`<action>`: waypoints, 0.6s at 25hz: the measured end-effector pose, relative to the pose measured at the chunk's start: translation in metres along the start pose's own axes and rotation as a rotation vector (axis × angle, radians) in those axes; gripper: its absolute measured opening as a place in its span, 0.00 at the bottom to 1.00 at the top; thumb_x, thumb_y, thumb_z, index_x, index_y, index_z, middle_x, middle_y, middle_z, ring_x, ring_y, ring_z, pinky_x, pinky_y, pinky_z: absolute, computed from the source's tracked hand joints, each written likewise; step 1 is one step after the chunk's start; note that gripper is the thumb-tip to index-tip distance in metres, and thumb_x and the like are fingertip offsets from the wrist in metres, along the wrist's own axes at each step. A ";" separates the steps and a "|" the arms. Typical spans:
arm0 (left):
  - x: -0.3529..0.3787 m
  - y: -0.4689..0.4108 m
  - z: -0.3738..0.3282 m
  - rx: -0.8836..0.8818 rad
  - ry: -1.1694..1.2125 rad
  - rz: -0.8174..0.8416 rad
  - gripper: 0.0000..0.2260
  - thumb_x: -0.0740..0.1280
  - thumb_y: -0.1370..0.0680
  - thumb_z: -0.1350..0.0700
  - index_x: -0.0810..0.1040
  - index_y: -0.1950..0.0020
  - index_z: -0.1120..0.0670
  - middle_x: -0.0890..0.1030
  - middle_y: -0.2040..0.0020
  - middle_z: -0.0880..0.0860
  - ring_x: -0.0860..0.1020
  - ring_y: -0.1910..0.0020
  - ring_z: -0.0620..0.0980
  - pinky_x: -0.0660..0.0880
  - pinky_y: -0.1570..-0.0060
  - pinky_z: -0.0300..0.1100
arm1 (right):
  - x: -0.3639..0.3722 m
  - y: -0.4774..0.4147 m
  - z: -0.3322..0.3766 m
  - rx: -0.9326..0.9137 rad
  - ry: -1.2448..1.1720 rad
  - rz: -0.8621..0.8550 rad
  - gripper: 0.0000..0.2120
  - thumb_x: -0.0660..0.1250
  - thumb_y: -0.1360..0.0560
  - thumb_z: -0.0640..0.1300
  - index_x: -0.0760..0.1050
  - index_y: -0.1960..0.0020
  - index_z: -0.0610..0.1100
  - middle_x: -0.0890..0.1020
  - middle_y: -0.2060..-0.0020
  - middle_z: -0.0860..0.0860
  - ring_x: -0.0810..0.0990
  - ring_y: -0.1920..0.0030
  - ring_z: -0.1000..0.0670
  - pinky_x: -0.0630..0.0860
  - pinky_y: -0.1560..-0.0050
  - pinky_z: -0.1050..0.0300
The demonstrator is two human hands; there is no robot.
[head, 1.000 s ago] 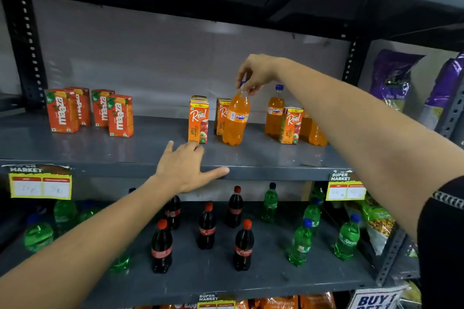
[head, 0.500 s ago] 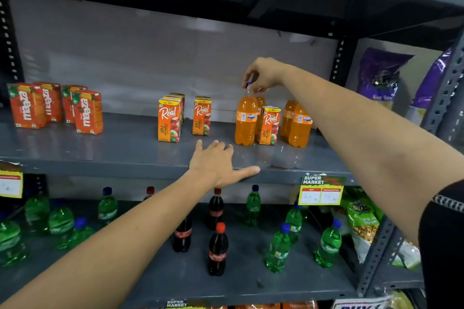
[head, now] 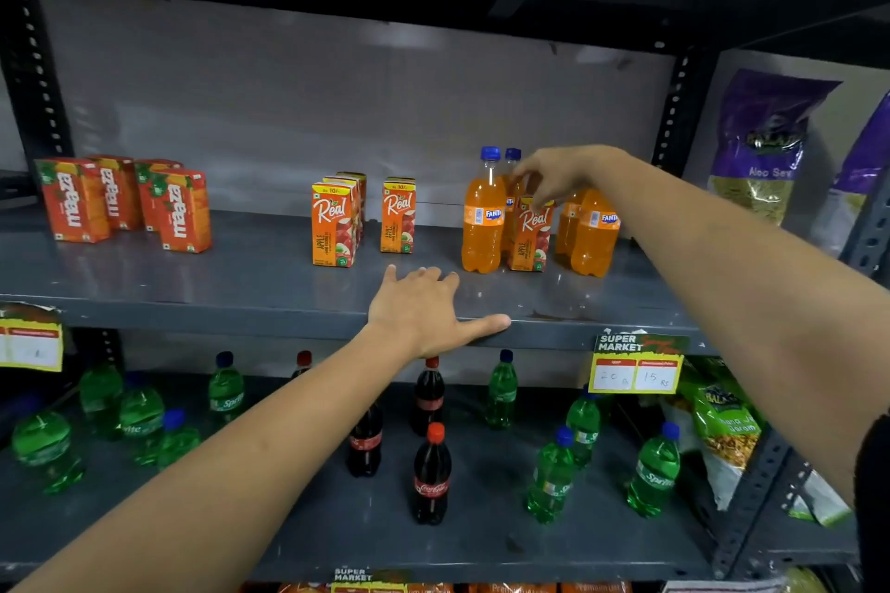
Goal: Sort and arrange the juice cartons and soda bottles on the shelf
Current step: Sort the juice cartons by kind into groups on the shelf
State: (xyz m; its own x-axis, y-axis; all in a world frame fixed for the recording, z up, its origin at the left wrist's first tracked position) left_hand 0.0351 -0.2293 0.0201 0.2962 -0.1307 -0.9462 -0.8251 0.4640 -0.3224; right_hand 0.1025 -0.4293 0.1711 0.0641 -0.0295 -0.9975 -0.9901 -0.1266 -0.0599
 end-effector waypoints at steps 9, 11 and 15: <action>-0.003 0.010 0.020 0.011 0.002 0.039 0.49 0.42 0.36 0.21 0.60 0.25 0.51 0.64 0.25 0.56 0.58 0.25 0.55 0.47 0.28 0.65 | -0.022 0.034 0.006 -0.035 -0.050 0.155 0.15 0.68 0.27 0.35 0.77 0.44 0.49 0.78 0.43 0.45 0.79 0.51 0.51 0.79 0.60 0.58; -0.005 0.018 0.037 0.004 -0.001 0.042 0.47 0.44 0.35 0.22 0.59 0.25 0.50 0.63 0.24 0.57 0.57 0.24 0.56 0.46 0.27 0.64 | -0.029 0.045 0.018 -0.044 -0.122 0.215 0.14 0.69 0.28 0.35 0.78 0.46 0.49 0.79 0.45 0.46 0.80 0.50 0.48 0.81 0.60 0.57; -0.009 0.035 0.072 -0.024 -0.032 0.037 0.48 0.44 0.36 0.21 0.59 0.25 0.49 0.63 0.25 0.56 0.58 0.24 0.56 0.46 0.27 0.63 | -0.030 0.045 0.061 -0.077 -0.205 0.214 0.15 0.70 0.29 0.35 0.79 0.43 0.45 0.80 0.46 0.47 0.81 0.48 0.46 0.81 0.61 0.59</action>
State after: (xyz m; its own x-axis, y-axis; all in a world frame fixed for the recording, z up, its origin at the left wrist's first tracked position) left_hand 0.0389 -0.1487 0.0194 0.2799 -0.0852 -0.9563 -0.8470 0.4469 -0.2877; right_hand 0.0486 -0.3736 0.1960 -0.1796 0.1358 -0.9743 -0.9655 -0.2145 0.1480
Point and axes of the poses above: each hand's wrist, its own y-axis away from the middle knuckle, its own x-axis out of the palm, z = x × y, the point moved 2 cm from there along -y, towards the middle knuckle
